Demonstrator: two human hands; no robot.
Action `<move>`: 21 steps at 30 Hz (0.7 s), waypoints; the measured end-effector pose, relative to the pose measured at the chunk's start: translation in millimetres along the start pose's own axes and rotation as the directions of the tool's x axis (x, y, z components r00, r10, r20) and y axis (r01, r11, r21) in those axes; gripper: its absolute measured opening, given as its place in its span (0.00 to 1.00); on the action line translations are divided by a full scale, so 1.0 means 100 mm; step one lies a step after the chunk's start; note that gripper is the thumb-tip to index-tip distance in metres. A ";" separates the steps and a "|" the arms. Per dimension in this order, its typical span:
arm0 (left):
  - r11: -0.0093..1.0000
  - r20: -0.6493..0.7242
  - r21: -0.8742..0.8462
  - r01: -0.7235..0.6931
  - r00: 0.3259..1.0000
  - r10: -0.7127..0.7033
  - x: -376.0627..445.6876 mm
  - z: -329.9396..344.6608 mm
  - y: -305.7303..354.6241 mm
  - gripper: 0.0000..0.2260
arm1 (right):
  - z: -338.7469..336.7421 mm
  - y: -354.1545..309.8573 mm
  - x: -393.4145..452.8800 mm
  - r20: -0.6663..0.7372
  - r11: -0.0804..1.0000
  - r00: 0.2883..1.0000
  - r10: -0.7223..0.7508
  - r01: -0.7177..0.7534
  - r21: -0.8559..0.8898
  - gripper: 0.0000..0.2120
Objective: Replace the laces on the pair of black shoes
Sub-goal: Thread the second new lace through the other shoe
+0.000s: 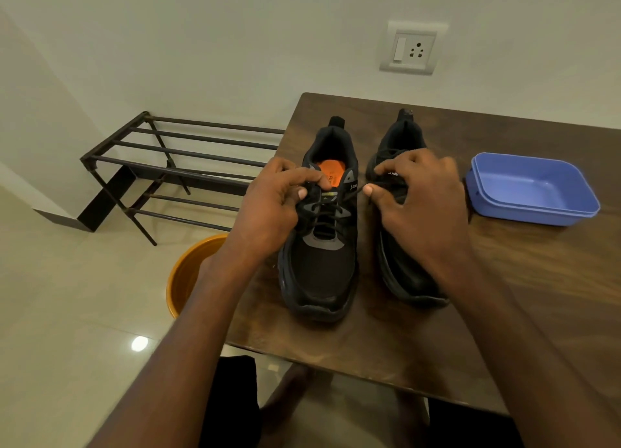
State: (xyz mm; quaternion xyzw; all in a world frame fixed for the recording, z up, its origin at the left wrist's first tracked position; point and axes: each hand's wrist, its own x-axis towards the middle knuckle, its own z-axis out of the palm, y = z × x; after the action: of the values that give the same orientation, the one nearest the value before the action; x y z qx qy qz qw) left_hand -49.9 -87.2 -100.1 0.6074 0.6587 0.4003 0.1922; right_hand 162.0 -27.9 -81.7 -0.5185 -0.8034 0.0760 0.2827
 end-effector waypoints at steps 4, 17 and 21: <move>1.000 0.033 0.007 -0.004 0.999 0.004 -0.04 -0.04 0.05 0.16 | 0.06 -0.08 -0.02 0.082 0.996 0.993 -0.086 0.089 -0.027 0.12; 0.999 0.025 -0.015 0.052 0.998 -0.052 -0.07 -0.14 0.13 0.17 | -0.08 -0.18 -0.02 0.225 0.993 0.973 0.050 -0.024 -0.116 0.15; 0.998 -0.086 0.053 0.031 0.996 -0.026 -0.07 -0.10 0.18 0.12 | -0.18 -0.26 -0.03 0.319 0.976 0.925 0.207 -0.217 -0.003 0.20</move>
State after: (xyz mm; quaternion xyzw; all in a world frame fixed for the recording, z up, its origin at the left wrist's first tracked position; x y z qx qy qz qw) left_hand -44.3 -97.7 -82.3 0.5855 0.6855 0.4049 0.1530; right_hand 152.4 -44.9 -57.0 -0.5787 -0.7762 0.2016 0.1485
